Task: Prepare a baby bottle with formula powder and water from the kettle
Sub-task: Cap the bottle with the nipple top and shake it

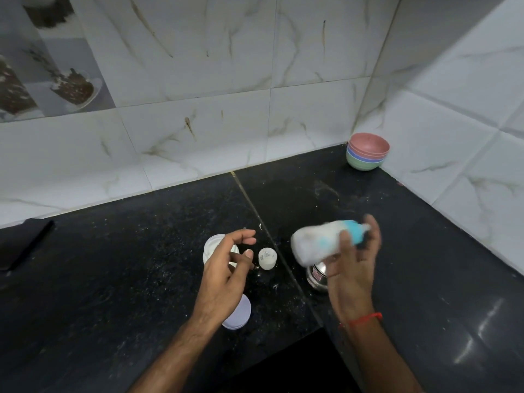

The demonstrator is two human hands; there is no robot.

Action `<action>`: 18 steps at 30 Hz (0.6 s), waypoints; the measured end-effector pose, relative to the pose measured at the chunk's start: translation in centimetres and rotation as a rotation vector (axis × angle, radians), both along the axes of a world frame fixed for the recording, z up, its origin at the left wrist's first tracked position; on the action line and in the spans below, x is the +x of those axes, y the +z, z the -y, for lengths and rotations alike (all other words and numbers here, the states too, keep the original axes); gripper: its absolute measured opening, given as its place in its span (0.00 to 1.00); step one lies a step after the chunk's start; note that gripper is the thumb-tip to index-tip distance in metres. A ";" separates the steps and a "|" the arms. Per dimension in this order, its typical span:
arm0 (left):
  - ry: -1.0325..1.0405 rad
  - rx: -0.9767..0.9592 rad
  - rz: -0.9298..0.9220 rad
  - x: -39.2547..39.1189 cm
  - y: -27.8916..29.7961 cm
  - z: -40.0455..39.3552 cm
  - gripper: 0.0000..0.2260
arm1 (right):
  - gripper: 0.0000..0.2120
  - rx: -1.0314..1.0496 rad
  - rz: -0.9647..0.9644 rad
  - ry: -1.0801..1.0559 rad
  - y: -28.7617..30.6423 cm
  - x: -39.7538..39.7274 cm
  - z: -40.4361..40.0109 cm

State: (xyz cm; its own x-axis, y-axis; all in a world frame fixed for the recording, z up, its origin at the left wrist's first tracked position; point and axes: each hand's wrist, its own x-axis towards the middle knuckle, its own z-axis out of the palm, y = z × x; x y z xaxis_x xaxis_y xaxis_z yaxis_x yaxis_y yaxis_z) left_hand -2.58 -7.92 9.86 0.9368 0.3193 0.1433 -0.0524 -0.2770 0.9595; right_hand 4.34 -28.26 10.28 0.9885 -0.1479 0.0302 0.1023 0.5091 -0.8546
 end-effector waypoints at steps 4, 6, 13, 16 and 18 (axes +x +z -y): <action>-0.009 0.011 0.003 0.2 0.1 0.0 0.15 | 0.44 -0.252 0.098 0.189 0.3 -0.8 -0.2; -0.001 0.005 0.007 0.3 0.2 0.0 0.14 | 0.40 0.007 0.023 -0.013 1.0 0.1 -0.1; -0.024 0.028 0.010 0.4 0.2 0.2 0.15 | 0.36 -0.113 0.028 0.121 0.5 -0.7 -1.5; -0.008 0.011 0.010 0.3 0.3 0.0 0.14 | 0.32 0.121 -0.055 -0.066 0.6 0.3 -1.0; -0.019 0.021 0.009 0.2 0.1 -0.1 0.15 | 0.33 -0.089 0.002 0.131 0.7 -0.3 -1.4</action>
State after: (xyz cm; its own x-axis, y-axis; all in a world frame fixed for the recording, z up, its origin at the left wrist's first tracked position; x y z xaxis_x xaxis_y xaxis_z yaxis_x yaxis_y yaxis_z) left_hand -2.41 -7.86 9.98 0.9413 0.2983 0.1582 -0.0664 -0.2959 0.9529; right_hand 4.08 -26.89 10.95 0.9991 -0.0147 0.0396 0.0420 0.4401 -0.8970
